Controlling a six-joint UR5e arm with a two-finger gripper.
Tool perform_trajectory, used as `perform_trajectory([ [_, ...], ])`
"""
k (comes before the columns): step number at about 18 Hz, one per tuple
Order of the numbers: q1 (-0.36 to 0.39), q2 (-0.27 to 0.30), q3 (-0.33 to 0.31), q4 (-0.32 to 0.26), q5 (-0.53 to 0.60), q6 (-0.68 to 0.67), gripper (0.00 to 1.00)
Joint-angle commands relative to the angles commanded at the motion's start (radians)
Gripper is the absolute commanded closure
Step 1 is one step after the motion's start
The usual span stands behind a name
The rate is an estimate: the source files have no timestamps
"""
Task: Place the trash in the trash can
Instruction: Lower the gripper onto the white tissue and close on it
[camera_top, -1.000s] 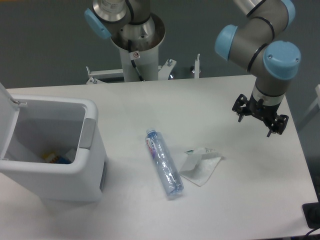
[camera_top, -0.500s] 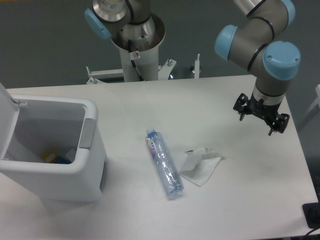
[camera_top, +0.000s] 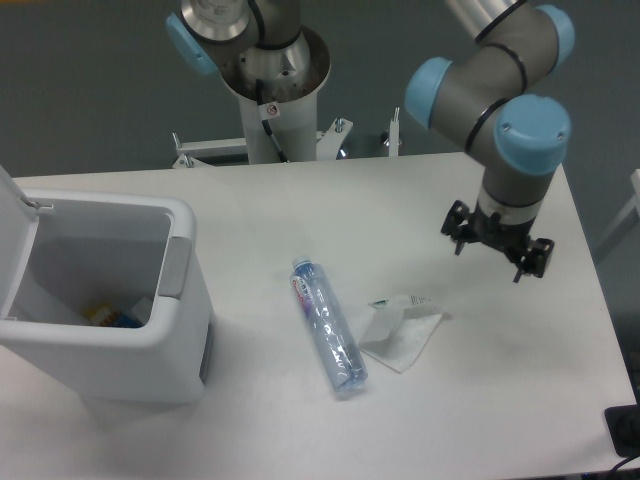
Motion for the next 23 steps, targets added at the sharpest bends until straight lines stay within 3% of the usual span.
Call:
perform_trajectory([
  [4,-0.071,-0.024,-0.014,0.049,0.006,-0.112,0.0],
  [8,-0.115,-0.043,-0.06,0.068,0.008,-0.11,0.0],
  [15,-0.117,-0.054,-0.15,0.12,0.009,-0.088,0.0],
  [16,-0.117,-0.055,-0.152,0.123,0.009,-0.085,0.04],
  [20,-0.135,-0.084,-0.152,0.144,0.014,-0.097,0.49],
  [23,-0.147,-0.101,-0.152,0.18,0.026,-0.126,0.72],
])
